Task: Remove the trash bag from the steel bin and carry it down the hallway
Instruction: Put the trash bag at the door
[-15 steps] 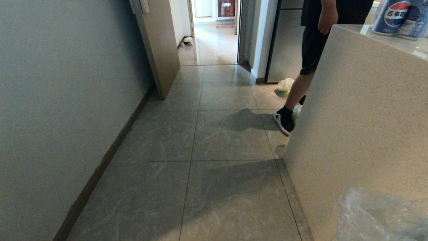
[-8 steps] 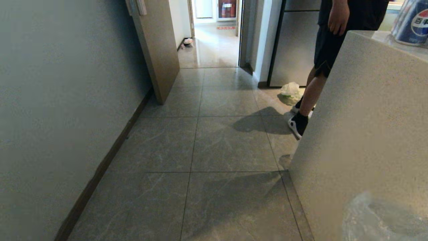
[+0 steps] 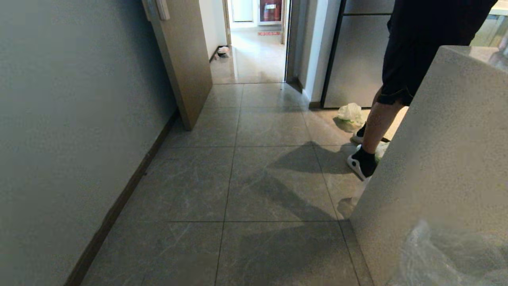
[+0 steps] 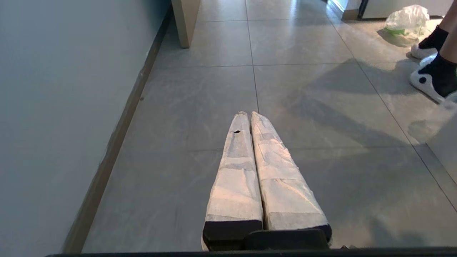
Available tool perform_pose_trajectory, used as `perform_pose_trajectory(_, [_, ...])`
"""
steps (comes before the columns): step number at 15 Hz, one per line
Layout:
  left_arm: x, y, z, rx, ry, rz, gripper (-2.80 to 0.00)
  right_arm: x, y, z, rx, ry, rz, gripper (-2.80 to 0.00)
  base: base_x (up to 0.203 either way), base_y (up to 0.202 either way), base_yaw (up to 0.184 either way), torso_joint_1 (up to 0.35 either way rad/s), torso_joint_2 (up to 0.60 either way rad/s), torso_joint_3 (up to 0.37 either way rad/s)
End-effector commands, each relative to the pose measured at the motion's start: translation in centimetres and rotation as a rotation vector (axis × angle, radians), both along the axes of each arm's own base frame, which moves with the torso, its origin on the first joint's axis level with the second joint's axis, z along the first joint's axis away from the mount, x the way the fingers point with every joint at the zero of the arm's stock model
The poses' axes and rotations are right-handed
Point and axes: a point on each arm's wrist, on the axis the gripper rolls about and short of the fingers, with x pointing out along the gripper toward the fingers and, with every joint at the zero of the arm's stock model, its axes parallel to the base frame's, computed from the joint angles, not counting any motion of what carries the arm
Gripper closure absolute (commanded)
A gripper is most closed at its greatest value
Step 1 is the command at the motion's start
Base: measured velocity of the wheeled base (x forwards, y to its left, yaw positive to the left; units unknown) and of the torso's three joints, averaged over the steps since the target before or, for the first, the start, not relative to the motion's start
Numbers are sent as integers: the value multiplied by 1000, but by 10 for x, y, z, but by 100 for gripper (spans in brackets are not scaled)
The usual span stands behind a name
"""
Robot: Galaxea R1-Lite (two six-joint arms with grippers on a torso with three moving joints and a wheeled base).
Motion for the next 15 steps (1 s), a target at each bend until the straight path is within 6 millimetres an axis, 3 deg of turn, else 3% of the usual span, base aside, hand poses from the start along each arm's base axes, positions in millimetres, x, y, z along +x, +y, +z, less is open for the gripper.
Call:
perform_pose_trajectory(1, [0, 0, 0, 1, 0, 0, 0, 0, 0, 0, 0, 3, 0, 0, 194, 0, 0, 2, 4, 4])
perform_pose_trajectory(15, [0, 0, 0, 1, 0, 0, 0, 0, 0, 0, 0, 2, 0, 0, 192, 0, 1, 2, 2, 3])
